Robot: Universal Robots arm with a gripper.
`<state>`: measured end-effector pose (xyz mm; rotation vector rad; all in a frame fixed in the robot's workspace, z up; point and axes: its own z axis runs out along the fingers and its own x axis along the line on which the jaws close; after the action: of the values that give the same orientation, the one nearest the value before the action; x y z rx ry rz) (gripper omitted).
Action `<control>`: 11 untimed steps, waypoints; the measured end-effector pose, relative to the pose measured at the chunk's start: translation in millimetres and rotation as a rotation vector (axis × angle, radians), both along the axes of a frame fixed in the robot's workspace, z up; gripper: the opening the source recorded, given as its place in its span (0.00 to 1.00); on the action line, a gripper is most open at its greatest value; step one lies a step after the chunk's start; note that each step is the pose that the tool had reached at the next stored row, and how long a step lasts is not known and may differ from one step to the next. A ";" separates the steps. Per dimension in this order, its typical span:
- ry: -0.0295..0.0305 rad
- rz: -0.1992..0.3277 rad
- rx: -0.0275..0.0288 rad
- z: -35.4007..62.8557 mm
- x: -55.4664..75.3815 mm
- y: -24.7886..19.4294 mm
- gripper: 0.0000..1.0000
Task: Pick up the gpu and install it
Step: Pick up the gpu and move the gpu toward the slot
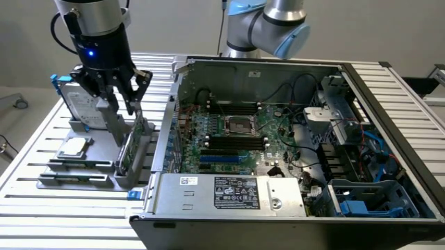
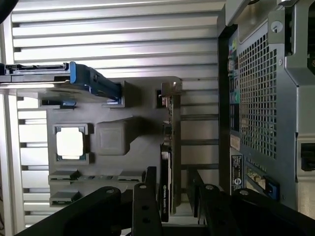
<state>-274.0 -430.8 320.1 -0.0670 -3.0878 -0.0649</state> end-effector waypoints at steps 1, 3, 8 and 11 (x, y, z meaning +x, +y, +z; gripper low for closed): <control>0.0000 0.000 0.0000 -1.8 -0.1 -1.8 0.38; 0.0001 0.002 0.0001 -5.4 0.0 -6.2 0.38; 0.0003 0.004 0.0001 -14.5 0.0 -15.6 0.38; 0.0002 0.005 0.0003 -20.1 -0.2 -19.3 0.38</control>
<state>-274.2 -450.1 300.1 -0.0591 -3.0877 -0.0651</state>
